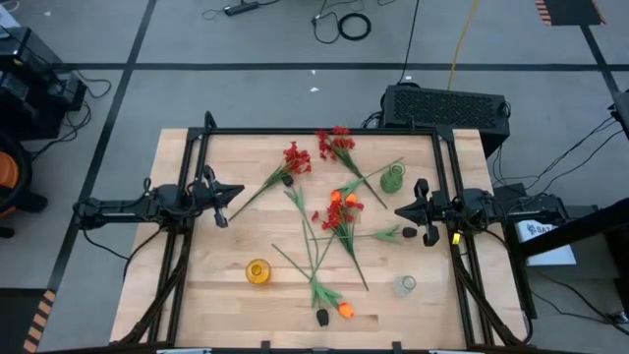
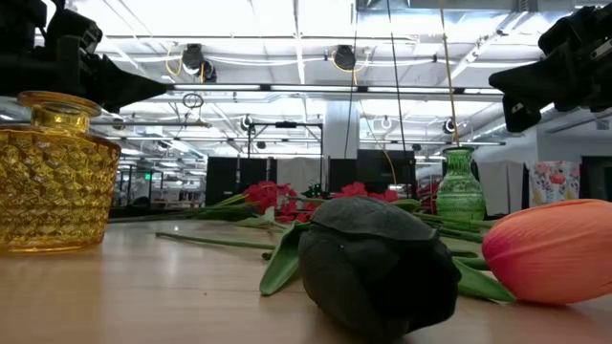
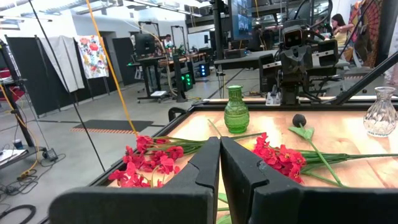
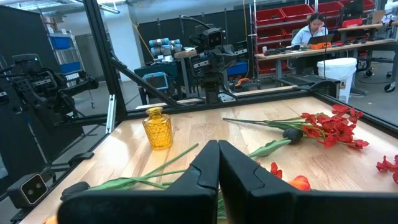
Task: Sort flowers into vase by color
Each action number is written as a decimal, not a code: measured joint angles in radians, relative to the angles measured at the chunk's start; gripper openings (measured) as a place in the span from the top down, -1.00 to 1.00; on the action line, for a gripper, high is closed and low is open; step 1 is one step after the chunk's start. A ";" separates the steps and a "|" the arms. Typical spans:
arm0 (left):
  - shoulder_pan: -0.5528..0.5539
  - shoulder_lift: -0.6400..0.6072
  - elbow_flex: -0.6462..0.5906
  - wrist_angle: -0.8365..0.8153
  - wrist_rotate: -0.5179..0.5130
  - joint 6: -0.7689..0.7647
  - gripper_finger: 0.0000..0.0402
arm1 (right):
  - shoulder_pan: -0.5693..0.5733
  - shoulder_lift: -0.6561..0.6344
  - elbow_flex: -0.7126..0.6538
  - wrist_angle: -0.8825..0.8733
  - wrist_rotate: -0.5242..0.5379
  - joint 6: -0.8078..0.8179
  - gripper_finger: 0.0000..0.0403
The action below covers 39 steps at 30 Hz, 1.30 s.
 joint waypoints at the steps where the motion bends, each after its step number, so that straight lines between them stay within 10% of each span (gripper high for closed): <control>1: 0.000 0.000 0.000 0.000 0.000 0.000 0.89 | 0.000 0.000 0.000 0.000 0.000 0.000 1.00; 32: 0.000 0.000 0.000 0.009 -0.003 0.132 0.89 | 0.000 0.006 0.013 0.101 0.016 -0.101 1.00; 39: 0.000 0.000 0.000 0.012 -0.002 0.130 0.89 | 0.000 0.152 0.253 0.085 0.096 -0.129 1.00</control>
